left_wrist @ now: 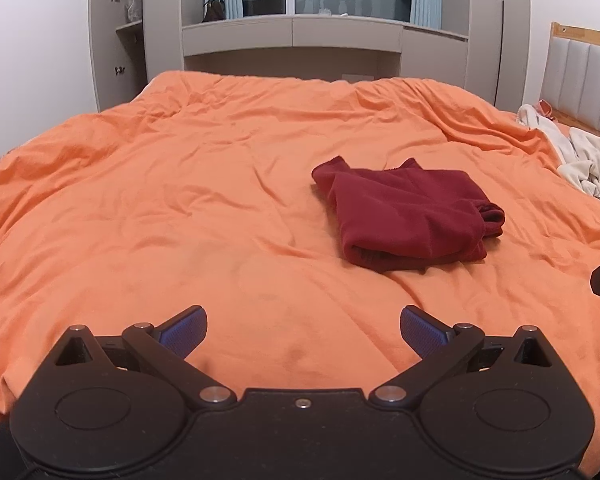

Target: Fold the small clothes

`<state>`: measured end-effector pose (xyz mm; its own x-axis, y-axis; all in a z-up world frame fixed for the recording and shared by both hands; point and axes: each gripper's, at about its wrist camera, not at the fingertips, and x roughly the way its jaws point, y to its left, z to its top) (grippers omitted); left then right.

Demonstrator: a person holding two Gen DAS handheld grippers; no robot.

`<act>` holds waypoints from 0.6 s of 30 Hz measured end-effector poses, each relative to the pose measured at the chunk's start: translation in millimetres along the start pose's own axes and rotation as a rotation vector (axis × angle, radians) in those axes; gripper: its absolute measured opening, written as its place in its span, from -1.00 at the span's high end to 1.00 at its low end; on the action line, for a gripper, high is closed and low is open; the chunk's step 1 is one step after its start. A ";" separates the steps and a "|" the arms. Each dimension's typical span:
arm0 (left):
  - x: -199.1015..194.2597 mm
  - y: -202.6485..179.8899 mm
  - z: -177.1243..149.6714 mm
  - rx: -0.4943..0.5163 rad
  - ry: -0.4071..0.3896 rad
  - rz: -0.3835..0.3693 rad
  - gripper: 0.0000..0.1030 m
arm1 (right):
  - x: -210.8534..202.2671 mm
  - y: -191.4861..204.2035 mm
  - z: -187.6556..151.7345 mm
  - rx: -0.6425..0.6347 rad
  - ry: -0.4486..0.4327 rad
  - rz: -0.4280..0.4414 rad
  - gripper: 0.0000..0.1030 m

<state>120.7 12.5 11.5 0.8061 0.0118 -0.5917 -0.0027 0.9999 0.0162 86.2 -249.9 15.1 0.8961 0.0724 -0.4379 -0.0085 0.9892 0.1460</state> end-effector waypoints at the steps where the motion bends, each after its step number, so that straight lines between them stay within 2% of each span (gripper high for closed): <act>1: -0.1 0.6 -0.4 -0.008 0.005 0.002 -0.99 | 0.0 0.0 -0.1 -0.002 0.002 0.002 -1.00; 18: 7.1 1.1 0.2 -0.032 0.037 0.004 -0.99 | 4.1 1.4 -0.2 -0.019 0.020 0.012 -1.00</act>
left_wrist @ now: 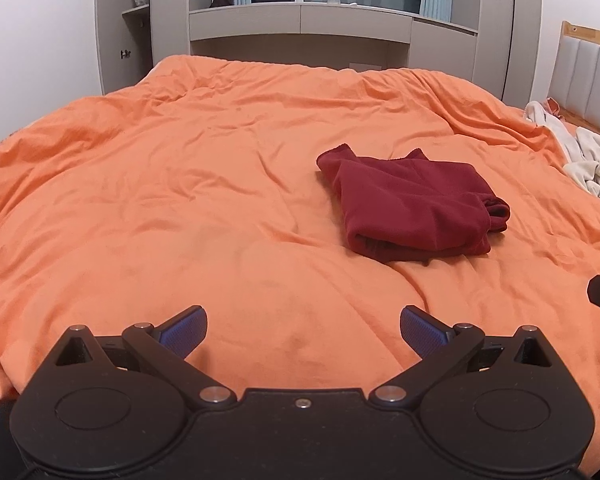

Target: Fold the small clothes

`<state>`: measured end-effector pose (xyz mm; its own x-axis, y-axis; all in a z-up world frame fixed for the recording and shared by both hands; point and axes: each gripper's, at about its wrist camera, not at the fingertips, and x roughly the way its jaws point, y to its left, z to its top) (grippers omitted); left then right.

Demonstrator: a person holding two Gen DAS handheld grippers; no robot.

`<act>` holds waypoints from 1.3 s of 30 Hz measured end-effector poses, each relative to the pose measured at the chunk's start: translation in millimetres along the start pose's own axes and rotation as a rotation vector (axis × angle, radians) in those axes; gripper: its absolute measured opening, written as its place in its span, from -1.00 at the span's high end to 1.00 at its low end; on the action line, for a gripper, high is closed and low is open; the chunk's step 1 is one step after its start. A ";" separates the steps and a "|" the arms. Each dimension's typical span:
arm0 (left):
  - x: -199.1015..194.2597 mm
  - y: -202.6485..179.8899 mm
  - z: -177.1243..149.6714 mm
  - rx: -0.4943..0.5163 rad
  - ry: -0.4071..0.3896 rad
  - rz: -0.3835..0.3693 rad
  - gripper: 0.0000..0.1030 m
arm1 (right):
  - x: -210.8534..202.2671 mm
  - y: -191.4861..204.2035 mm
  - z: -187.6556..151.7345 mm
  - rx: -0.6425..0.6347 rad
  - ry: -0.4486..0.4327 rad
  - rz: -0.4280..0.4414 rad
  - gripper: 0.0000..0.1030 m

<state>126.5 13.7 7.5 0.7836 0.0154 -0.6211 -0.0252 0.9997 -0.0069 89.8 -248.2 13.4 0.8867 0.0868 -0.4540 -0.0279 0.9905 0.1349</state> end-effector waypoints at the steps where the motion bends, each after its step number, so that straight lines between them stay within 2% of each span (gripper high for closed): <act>1: 0.5 -0.1 -0.1 -0.001 0.001 0.001 -0.99 | 0.5 0.2 -0.5 0.002 0.002 0.000 -1.00; 39: 9.1 -6.4 -3.1 0.027 0.044 -0.006 -0.99 | 6.1 -5.8 -6.4 0.012 0.031 -0.011 -1.00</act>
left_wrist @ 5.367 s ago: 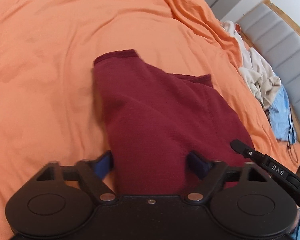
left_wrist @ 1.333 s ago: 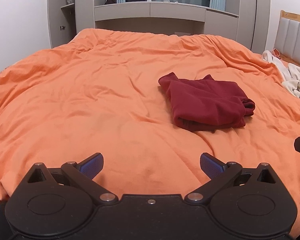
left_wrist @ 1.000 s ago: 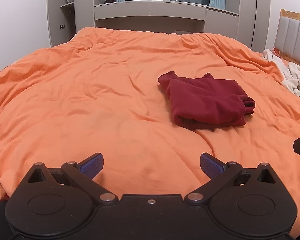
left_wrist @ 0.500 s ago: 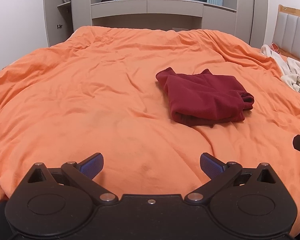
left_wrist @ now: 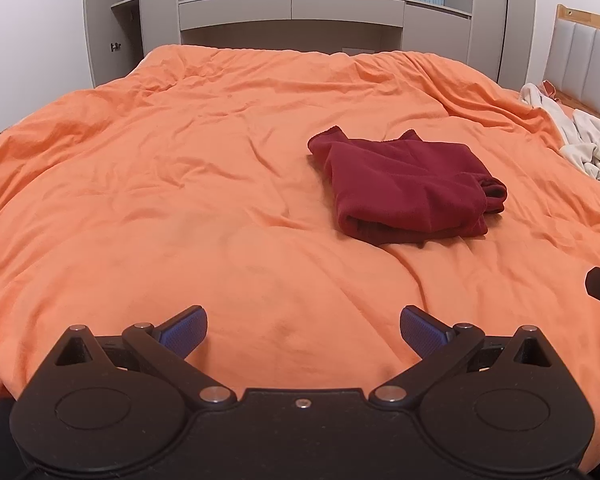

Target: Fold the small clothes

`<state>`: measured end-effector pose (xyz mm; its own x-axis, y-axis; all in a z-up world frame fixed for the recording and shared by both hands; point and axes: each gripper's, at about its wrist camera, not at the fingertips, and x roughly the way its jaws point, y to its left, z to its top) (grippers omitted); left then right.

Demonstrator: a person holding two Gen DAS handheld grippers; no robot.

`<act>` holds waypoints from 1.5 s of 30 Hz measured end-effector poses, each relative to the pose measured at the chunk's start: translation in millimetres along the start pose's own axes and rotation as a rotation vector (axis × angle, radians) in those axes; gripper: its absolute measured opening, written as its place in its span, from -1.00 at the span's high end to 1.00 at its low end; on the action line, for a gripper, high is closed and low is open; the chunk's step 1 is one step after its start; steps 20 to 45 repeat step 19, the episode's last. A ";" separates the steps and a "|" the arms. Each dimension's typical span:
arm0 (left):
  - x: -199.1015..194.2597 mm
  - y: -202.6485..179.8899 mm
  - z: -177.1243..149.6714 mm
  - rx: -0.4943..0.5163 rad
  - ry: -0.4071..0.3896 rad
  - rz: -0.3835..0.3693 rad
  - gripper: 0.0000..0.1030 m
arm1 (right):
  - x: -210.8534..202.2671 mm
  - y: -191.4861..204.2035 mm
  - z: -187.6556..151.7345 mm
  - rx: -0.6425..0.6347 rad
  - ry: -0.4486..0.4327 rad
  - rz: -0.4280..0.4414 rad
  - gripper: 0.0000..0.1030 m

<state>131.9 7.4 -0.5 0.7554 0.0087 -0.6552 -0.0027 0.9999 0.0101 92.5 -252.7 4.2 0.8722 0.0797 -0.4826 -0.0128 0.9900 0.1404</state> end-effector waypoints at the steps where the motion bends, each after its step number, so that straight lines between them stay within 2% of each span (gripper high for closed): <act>1: 0.1 -0.1 0.0 -0.001 0.002 0.000 -0.99 | 0.1 0.4 0.0 -0.001 0.001 0.000 -1.00; 8: 1.5 -1.8 -1.2 0.011 -0.005 -0.023 -0.99 | 3.5 0.6 -2.1 0.000 0.013 0.004 -1.00; 45: 2.2 -2.3 -0.9 0.015 0.003 -0.018 -0.99 | 8.0 1.5 -4.3 0.001 0.028 0.006 -1.00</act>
